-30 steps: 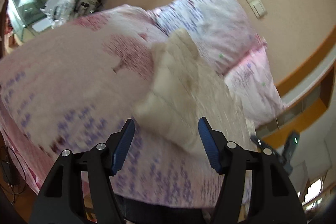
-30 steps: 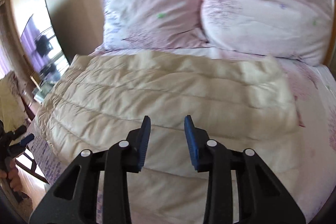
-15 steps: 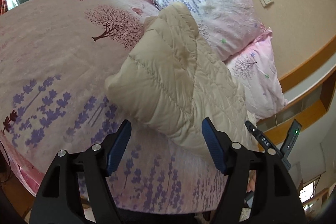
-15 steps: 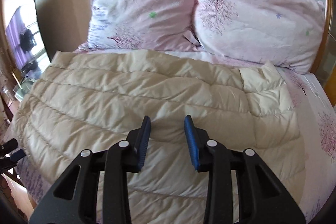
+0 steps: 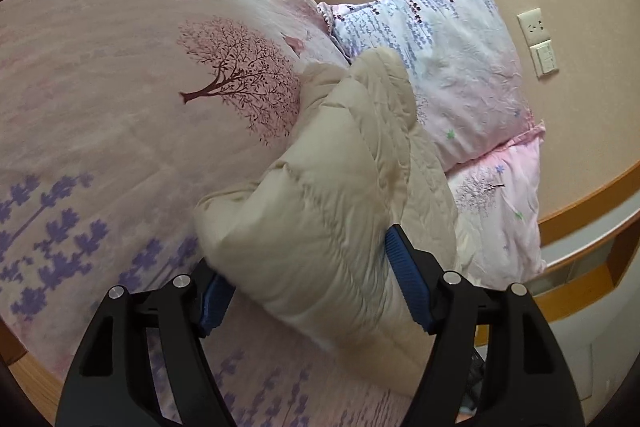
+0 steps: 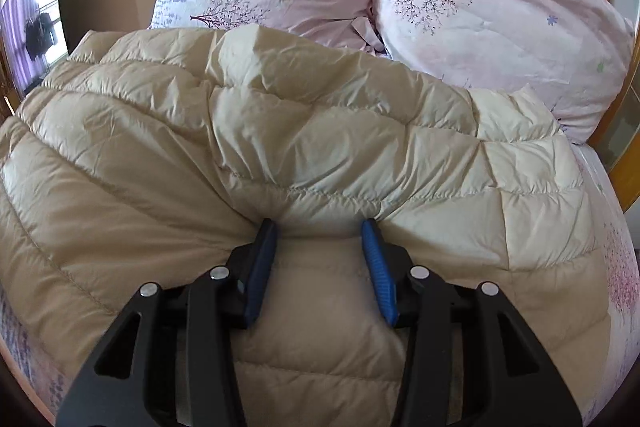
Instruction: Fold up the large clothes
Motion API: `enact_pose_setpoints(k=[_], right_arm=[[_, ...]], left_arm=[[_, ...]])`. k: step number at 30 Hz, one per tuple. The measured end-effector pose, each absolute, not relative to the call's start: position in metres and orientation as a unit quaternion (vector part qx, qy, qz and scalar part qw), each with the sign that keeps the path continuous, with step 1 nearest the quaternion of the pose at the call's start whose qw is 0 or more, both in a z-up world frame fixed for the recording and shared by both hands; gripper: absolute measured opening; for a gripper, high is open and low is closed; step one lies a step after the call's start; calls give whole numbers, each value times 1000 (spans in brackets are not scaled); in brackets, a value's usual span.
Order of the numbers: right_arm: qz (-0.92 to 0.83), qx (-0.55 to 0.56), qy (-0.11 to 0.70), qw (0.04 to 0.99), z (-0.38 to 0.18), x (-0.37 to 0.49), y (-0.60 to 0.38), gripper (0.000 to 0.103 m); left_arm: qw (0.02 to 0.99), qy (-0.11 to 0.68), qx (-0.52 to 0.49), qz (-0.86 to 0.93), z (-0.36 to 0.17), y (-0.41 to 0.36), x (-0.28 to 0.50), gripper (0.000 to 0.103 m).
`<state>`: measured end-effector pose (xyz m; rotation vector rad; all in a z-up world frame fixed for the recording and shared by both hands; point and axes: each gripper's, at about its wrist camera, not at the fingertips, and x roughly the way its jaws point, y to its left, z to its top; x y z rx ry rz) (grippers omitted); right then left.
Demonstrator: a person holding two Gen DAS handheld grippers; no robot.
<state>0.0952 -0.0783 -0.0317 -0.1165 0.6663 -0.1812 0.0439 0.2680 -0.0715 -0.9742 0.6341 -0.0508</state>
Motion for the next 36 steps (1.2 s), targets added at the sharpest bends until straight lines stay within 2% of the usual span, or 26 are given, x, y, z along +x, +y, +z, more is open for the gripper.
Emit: enact_pose_setpoints(k=[2, 7, 10, 21, 30, 31, 33, 35, 36], right_arm=[[-91, -61, 325, 939, -33, 95, -77, 46], [-91, -62, 325, 939, -33, 97, -79, 46], [-93, -64, 324, 939, -32, 98, -79, 46], [-103, -75, 325, 937, -30, 103, -79, 46], [-105, -109, 323, 934, -29, 110, -72, 48], [-87, -98, 323, 937, -26, 108, -79, 49], [-65, -75, 327, 940, -19, 97, -92, 61], [-51, -57, 322, 944, -11, 79, -103, 68], [-48, -53, 315, 946, -7, 70, -108, 69]], left_arm=[[839, 297, -456, -18, -71, 267, 51, 69], [861, 269, -429, -43, -52, 256, 61, 39], [880, 239, -403, -75, -29, 243, 59, 31], [890, 163, -345, -250, 44, 168, 57, 31], [857, 187, -326, -353, 52, 90, 77, 31], [855, 191, -326, -355, 50, 86, 78, 31], [851, 198, -329, -359, 47, 77, 81, 31], [852, 202, -324, -359, 46, 71, 84, 31], [852, 204, -322, -359, 46, 69, 84, 31]])
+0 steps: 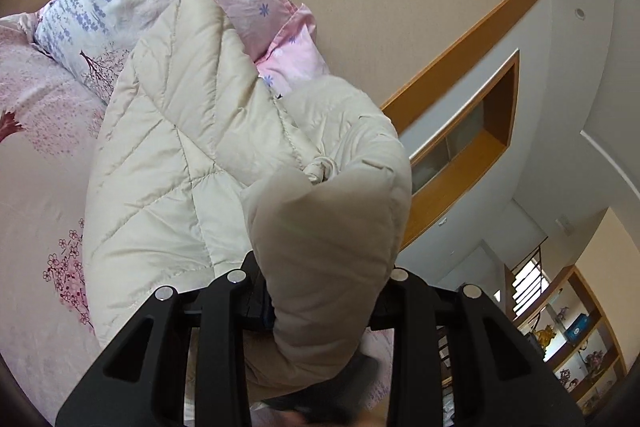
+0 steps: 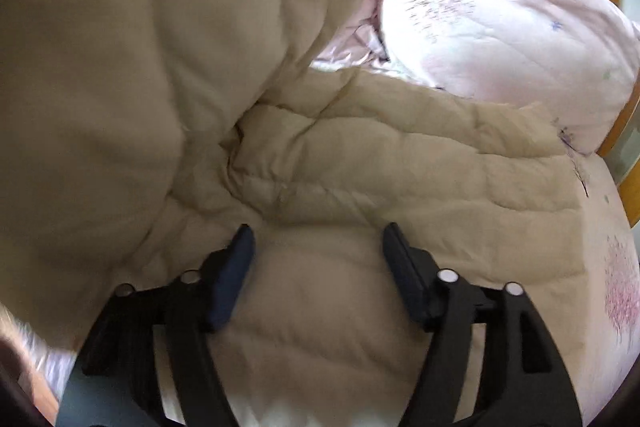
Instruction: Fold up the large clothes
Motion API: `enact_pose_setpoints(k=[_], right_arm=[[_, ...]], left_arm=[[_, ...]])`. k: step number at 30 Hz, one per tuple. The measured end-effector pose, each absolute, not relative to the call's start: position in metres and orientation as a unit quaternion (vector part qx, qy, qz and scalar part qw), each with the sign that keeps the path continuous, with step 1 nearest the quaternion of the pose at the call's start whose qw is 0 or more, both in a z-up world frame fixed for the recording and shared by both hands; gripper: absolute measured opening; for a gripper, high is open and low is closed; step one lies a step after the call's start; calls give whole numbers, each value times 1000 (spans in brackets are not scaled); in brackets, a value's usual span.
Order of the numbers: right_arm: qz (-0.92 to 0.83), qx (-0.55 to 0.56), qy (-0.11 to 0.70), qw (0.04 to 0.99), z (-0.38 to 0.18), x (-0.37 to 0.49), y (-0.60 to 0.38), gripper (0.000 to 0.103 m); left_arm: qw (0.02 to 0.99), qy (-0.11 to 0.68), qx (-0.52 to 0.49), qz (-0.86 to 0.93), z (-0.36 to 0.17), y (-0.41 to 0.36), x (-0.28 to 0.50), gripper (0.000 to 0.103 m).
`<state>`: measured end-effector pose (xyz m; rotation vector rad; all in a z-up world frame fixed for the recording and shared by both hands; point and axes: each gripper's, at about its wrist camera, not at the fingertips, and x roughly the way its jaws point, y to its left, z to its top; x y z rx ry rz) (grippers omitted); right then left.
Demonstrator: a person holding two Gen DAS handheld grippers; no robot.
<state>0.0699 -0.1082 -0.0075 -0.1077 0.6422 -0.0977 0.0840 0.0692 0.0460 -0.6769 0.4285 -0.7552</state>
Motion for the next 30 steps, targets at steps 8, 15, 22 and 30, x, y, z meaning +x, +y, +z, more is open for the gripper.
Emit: enact_pose_setpoints(k=[8, 15, 22, 30], right_arm=[[-151, 8, 293, 944, -4, 11, -194, 68], [-106, 52, 356, 927, -27, 56, -223, 59], [-59, 96, 371, 922, -27, 87, -242, 61], [-36, 133, 344, 929, -21, 68, -268, 61]], left_arm=[[857, 206, -306, -360, 46, 59, 90, 31], [857, 221, -261, -386, 43, 20, 92, 31], [829, 275, -237, -425, 22, -30, 105, 31], [817, 311, -227, -430, 1, -66, 114, 31]])
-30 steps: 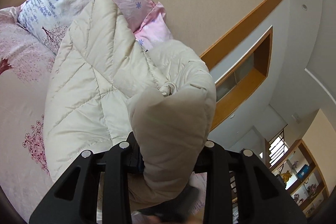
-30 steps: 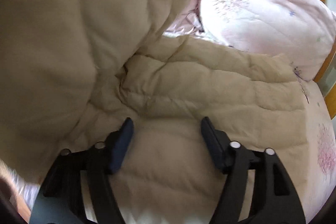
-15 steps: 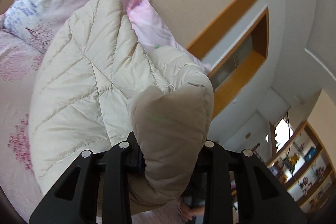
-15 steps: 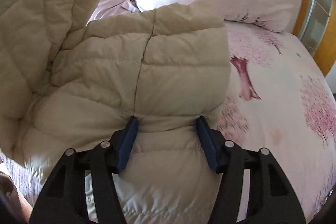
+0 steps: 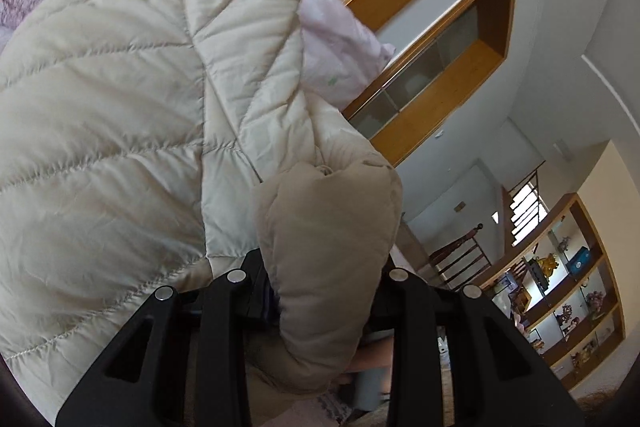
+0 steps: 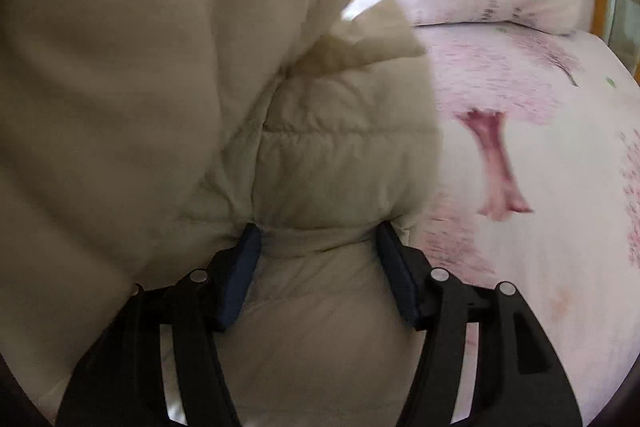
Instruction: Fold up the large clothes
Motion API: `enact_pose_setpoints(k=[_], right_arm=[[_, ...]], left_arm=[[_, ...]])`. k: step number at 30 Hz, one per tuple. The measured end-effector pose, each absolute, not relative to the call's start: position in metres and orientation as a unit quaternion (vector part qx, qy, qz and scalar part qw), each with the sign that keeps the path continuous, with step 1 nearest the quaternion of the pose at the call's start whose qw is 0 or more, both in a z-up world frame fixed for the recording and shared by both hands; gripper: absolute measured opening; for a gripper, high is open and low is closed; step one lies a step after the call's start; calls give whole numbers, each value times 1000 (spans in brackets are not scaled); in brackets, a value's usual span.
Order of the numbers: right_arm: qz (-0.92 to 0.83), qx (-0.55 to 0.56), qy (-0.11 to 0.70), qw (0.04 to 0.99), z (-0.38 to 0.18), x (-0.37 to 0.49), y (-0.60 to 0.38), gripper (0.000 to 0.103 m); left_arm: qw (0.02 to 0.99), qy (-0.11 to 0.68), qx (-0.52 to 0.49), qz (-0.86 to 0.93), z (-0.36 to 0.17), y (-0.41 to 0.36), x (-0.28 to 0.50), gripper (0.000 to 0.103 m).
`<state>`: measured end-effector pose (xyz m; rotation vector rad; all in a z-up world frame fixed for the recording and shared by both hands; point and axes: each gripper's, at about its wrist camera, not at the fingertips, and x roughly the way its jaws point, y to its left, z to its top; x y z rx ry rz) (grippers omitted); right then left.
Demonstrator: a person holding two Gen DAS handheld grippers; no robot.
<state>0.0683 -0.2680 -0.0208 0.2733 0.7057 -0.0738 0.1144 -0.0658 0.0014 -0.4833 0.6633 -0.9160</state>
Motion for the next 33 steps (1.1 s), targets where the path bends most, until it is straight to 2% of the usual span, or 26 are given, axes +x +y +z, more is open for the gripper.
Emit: enact_pose_setpoints(k=[3, 7, 9, 13, 16, 19, 27, 31, 32, 33], right_arm=[[-99, 136, 321, 932, -11, 40, -296, 64], [-145, 209, 272, 928, 5, -3, -346, 64], [-122, 235, 252, 931, 13, -12, -356, 64], [-19, 266, 228, 936, 33, -10, -354, 64], [37, 265, 244, 932, 44, 4, -334, 64], [76, 258, 275, 923, 47, 22, -308, 64], [72, 227, 323, 916, 57, 64, -285, 64], [98, 269, 329, 900, 48, 72, -291, 64], [101, 274, 328, 898, 47, 73, -291, 60], [100, 276, 326, 899, 46, 74, -291, 39]], left_arm=[[820, 322, -215, -421, -6, -69, 115, 31], [840, 318, -162, -410, -6, -85, 110, 33], [850, 319, -119, -403, -8, -98, 106, 37], [864, 309, -27, -397, -16, -126, 95, 53], [875, 287, 67, -385, -23, -148, 79, 62], [877, 275, 138, -369, -35, -163, 69, 64], [868, 286, 166, -370, -47, -162, 70, 70], [868, 288, 160, -373, -47, -156, 71, 72], [868, 285, 154, -376, -45, -152, 70, 72], [868, 285, 149, -379, -43, -150, 69, 72]])
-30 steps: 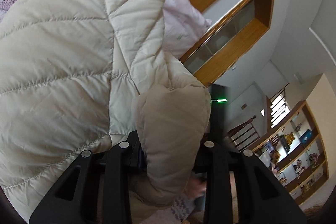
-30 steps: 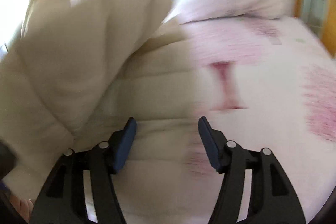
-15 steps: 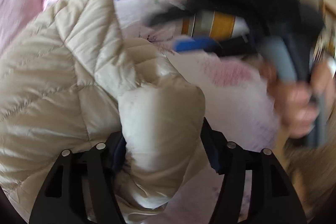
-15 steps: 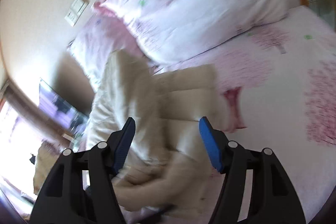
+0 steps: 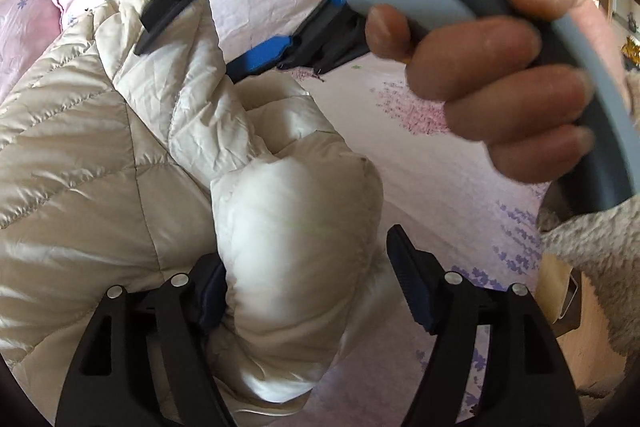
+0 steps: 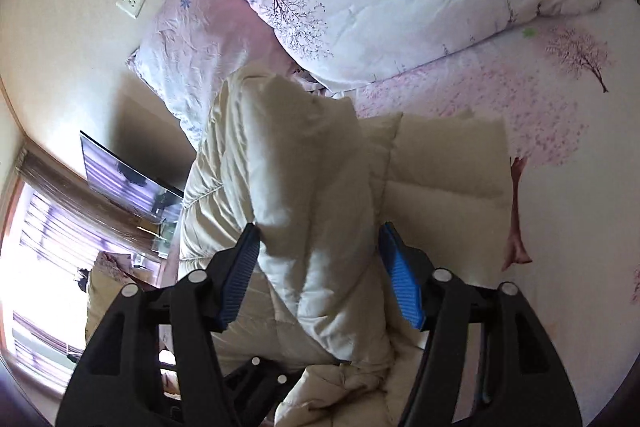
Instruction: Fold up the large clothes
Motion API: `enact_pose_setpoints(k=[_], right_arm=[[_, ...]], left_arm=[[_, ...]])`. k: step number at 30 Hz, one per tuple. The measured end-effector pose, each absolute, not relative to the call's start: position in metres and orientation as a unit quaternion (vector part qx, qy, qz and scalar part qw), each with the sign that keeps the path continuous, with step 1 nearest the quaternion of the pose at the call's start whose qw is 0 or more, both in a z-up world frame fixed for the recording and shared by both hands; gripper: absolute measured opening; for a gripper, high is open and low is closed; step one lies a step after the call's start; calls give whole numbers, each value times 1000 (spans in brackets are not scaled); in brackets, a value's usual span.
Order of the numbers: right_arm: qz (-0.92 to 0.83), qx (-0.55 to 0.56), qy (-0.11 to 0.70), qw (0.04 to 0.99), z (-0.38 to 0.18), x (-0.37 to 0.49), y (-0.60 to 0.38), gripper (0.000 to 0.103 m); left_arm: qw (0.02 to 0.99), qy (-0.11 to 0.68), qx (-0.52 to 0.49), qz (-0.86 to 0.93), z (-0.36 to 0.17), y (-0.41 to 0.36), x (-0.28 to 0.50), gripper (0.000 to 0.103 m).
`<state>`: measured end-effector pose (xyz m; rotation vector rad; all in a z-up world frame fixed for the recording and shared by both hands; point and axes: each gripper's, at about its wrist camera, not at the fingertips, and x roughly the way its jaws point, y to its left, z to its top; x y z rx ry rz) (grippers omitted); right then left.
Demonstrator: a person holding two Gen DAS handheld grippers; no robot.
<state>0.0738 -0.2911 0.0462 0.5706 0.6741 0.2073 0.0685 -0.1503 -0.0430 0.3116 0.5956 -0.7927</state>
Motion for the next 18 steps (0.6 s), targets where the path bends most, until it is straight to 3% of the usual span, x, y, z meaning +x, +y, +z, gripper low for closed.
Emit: enact_pose_setpoints(k=[3, 11, 18], right_arm=[[104, 282, 326, 896, 43, 75, -292, 20], [84, 277, 321, 902, 45, 77, -289, 17], [56, 254, 297, 919, 57, 59, -288, 15]], left_arm=[[856, 300, 129, -400, -24, -145, 62, 72], [898, 270, 33, -347, 44, -24, 78, 76], [905, 327, 15, -271, 25, 11, 121, 75]])
